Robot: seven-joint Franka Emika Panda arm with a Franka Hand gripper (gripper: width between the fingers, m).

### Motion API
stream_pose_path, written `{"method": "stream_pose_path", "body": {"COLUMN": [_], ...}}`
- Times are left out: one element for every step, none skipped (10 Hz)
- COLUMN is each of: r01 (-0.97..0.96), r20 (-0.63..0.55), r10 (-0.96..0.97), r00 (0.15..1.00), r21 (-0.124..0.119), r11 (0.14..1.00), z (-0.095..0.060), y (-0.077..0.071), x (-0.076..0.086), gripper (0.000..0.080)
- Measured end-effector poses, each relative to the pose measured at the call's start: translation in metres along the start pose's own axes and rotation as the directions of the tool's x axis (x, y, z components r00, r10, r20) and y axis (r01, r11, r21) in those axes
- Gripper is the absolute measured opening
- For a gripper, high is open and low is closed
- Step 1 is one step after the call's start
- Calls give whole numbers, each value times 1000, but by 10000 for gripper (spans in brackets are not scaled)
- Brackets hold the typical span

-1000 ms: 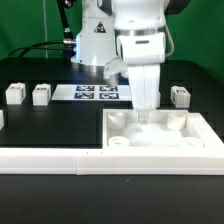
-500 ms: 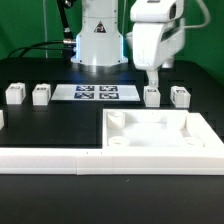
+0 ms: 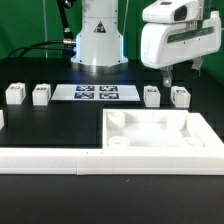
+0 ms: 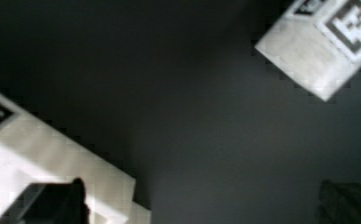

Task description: Assemble square table

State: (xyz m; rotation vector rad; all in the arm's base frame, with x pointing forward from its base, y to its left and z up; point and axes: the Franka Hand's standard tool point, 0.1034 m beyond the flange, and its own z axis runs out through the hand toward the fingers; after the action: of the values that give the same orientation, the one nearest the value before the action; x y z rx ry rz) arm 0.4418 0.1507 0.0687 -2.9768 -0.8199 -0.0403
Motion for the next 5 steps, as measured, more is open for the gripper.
{"method": "stream_pose_path", "body": {"r01": [-128, -256, -330, -367, -359], "r20": [11, 43, 64, 85, 97], "r10": [128, 255, 328, 364, 355], "r00": [992, 966, 942, 928, 930], "r21": [9, 16, 16, 21, 21], "r11": [992, 967, 944, 930, 933], "z": [3, 8, 10, 16, 16], "y": [-5, -15, -21, -23, -23], "x": [-1, -3, -3, -7, -7], "gripper": [649, 649, 649, 649, 649]}}
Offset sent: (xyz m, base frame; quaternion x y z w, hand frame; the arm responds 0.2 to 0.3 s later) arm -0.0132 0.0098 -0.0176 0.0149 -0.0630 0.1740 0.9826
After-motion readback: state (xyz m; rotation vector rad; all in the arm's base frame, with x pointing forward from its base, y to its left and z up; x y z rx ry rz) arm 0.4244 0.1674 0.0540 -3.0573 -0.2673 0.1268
